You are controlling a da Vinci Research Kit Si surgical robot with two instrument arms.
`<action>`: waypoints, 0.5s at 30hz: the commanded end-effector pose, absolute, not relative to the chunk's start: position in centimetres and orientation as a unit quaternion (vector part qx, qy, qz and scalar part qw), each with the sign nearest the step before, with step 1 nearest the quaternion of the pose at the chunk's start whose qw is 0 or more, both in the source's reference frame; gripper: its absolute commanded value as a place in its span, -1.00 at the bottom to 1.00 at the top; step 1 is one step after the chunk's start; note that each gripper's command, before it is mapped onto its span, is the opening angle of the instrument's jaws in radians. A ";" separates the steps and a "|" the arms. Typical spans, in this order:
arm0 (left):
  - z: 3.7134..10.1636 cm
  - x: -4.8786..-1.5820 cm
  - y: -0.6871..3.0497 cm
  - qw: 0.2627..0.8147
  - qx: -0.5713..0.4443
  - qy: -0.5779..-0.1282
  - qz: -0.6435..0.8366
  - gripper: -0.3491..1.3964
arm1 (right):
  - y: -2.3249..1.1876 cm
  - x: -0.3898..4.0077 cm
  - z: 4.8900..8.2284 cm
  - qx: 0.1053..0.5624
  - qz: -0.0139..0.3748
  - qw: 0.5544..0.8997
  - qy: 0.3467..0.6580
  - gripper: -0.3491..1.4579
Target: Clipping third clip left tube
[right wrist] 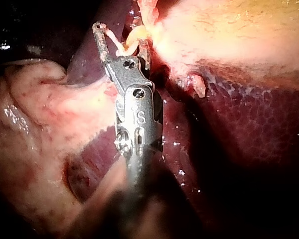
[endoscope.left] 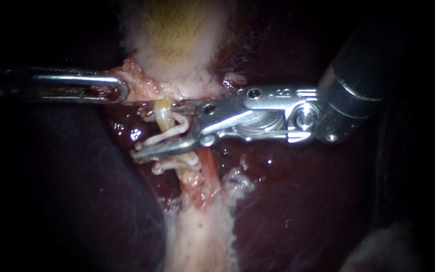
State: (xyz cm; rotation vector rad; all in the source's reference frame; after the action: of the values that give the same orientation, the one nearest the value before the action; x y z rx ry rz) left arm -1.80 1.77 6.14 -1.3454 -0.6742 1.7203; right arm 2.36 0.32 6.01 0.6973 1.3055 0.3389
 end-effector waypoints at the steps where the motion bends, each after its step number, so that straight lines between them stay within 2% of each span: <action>1: 6.15 -1.80 1.77 0.415 -0.535 -0.268 0.685 -1.00 | 0.32 2.35 6.01 0.319 0.155 0.725 0.591 -0.49; 13: 6.16 -1.79 1.78 0.415 -0.536 -0.269 0.685 -1.00 | 0.32 2.29 6.01 0.335 0.177 0.720 0.582 -1.00; 15: 6.16 -1.79 1.78 0.415 -0.536 -0.269 0.685 -1.00 | 0.32 2.28 6.01 0.352 0.188 0.713 0.577 -1.00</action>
State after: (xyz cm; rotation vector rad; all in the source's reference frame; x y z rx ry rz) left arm -1.79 1.78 6.16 -1.3454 -0.6752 1.7203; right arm 2.28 0.31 6.01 0.7901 1.2743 0.4181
